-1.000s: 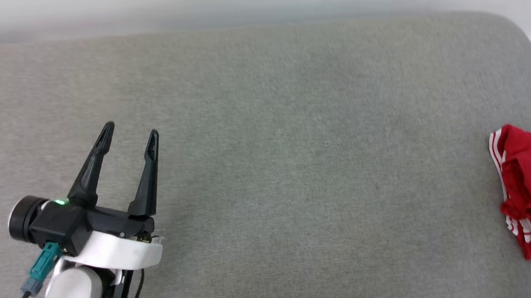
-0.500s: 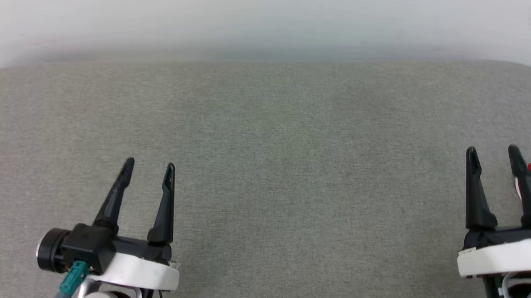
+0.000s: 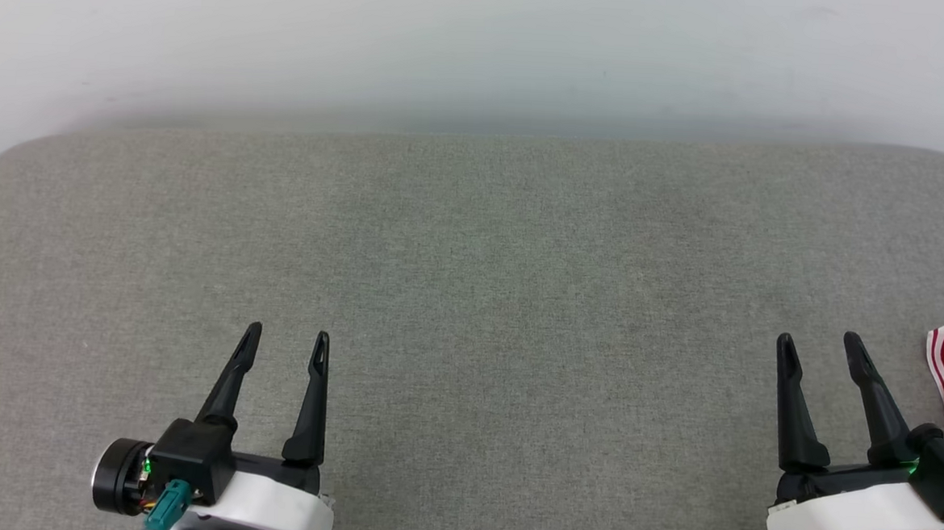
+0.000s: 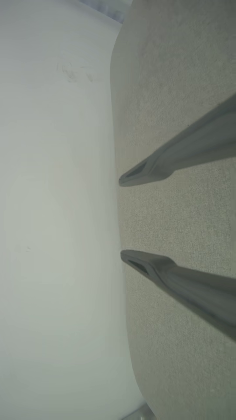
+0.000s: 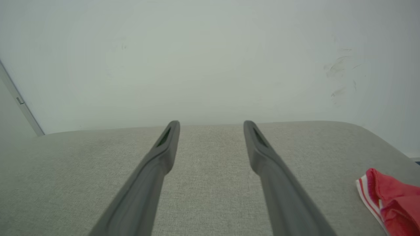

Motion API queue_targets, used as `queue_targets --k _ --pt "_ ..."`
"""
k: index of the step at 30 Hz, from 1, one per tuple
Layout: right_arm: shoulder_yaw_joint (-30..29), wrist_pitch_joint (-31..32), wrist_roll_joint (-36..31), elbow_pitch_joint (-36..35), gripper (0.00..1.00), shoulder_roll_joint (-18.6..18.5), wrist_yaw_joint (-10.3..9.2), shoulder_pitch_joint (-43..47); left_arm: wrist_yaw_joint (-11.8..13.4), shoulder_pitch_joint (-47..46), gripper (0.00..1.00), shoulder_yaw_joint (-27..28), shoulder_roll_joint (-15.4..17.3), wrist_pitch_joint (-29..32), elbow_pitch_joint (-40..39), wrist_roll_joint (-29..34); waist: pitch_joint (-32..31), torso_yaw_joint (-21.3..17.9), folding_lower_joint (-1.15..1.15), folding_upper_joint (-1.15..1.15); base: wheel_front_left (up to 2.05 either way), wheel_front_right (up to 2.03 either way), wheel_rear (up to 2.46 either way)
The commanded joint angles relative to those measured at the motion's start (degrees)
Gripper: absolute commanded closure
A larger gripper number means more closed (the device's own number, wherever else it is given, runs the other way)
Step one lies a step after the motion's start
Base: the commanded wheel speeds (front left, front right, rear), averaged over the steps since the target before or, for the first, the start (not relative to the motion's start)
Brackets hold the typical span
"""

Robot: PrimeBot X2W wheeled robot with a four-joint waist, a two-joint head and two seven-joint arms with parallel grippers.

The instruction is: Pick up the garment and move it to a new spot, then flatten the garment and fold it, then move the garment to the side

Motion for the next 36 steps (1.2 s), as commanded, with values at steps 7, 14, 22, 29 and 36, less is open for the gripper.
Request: queue_targets --k 7,14,22,29,36 --pt "-0.3 -1.4 -0.3 0.8 0.00 0.0 -0.03 0.4 -0.2 1.4 0.00 0.4 -0.3 -0.1 -0.6 0.3 -1.0 0.0 0.01 0.00 0.00 0.00 0.00" --pt "-0.4 -1.8 -0.3 1.1 0.00 0.1 -0.03 0.5 -0.4 2.0 0.00 0.9 -0.5 -0.1 -0.8 -0.4 -1.0 -0.2 0.01 0.00 0.00 0.00 0.00" --pt "-0.4 -2.3 1.5 0.9 0.00 0.6 -0.03 0.6 -0.4 2.0 0.00 1.3 -0.7 -0.1 -0.7 -0.6 -1.0 -0.3 0.01 0.00 0.00 0.00 0.00" --pt "-0.3 -1.5 4.7 2.8 1.00 0.3 0.00 0.3 -0.2 2.2 1.00 1.2 -0.6 0.7 1.2 -4.7 -1.1 -0.2 0.01 0.00 0.00 0.00 0.00" --pt "-0.4 0.1 12.7 4.0 1.00 0.1 0.00 -0.5 -0.5 1.3 1.00 1.7 -0.2 2.5 2.4 -13.3 -1.3 -0.2 0.01 0.00 0.00 0.00 0.00"
